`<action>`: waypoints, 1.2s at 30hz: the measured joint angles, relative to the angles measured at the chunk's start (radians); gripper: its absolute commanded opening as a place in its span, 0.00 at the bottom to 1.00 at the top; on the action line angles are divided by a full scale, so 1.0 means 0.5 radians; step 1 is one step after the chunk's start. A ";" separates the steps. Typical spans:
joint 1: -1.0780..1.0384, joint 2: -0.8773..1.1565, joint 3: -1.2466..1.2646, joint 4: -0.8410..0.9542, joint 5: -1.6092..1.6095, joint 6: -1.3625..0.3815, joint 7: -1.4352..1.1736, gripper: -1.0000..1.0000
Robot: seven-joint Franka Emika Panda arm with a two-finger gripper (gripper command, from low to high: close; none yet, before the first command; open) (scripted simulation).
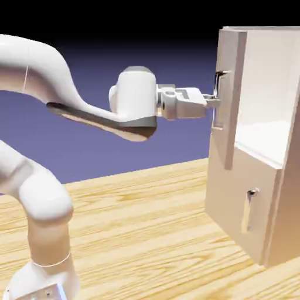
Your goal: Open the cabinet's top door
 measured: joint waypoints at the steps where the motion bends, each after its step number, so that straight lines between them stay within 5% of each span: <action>1: -0.072 -0.010 0.072 -0.012 0.044 0.006 0.000 0.00; 10: -0.359 -0.234 0.615 -0.202 0.717 -0.286 -0.253 0.00; 30: -1.772 -0.690 1.420 -0.165 1.193 0.789 -0.135 0.00; 36: -1.507 -0.770 1.463 -0.281 1.714 0.410 -0.578 0.00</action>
